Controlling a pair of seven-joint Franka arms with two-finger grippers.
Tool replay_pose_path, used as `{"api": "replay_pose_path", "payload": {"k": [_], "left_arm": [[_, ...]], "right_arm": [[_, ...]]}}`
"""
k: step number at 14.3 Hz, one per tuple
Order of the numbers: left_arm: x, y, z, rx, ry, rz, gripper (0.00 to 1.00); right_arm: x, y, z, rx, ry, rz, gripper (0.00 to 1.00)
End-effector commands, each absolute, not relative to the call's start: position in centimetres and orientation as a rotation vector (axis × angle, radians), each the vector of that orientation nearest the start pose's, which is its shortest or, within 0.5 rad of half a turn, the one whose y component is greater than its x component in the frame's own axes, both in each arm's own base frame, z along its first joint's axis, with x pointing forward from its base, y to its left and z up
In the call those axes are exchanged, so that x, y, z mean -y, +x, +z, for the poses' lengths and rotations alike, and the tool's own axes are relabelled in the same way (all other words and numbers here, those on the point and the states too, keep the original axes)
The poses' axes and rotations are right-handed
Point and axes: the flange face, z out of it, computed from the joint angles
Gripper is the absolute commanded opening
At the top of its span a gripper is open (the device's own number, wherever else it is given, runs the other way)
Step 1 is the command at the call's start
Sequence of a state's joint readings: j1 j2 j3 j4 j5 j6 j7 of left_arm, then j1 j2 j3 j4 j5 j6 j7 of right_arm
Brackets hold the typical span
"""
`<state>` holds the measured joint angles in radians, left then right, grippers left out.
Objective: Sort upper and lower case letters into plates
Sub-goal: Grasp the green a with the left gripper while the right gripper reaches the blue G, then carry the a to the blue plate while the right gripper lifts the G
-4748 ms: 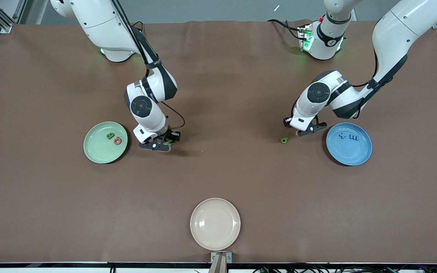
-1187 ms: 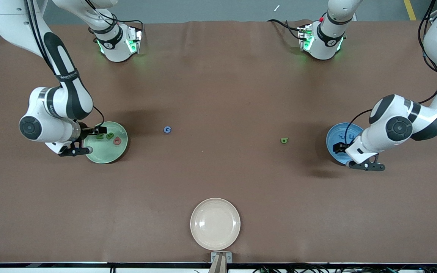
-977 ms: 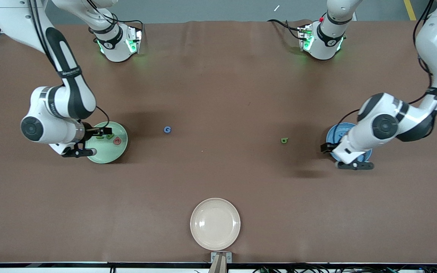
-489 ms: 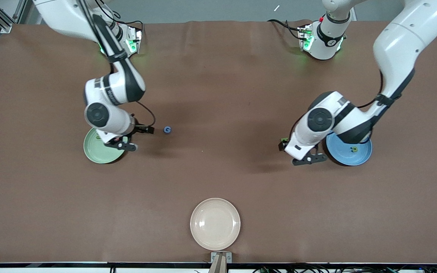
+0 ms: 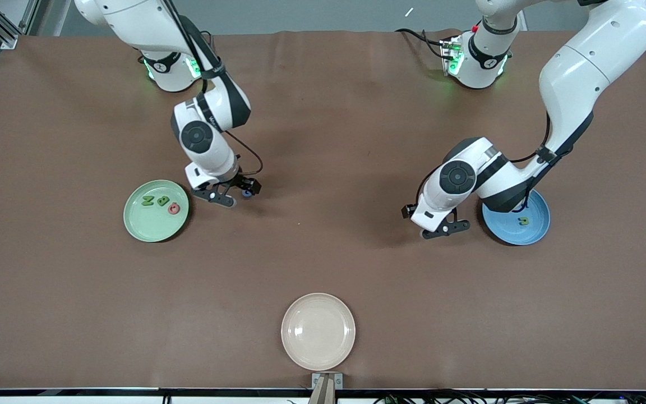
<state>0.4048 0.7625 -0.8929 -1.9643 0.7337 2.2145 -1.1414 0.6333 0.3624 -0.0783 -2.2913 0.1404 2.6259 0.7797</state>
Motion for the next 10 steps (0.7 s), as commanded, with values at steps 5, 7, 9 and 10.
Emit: {"api": "replay_pose_path", "payload": {"k": [5, 7, 9, 10], "left_arm": [[24.74, 51.85, 18.30, 0.402, -3.059, 0.178, 0.68], [24.32, 51.61, 17.94, 0.402, -3.055, 0.187, 0.64], [24.31, 51.60, 17.93, 0.402, -3.054, 0.188, 0.64], [24.24, 51.62, 17.88, 0.404, -3.052, 0.188, 0.64]], "right_arm": [[-27.61, 44.22, 16.86, -0.574, -3.070, 0.034, 0.66], [-27.72, 44.38, 17.00, -0.574, -3.067, 0.028, 0.64], [-27.72, 44.52, 17.16, -0.573, -3.064, 0.021, 0.60], [-27.85, 44.59, 17.27, -0.570, -3.060, 0.011, 0.59]]}}
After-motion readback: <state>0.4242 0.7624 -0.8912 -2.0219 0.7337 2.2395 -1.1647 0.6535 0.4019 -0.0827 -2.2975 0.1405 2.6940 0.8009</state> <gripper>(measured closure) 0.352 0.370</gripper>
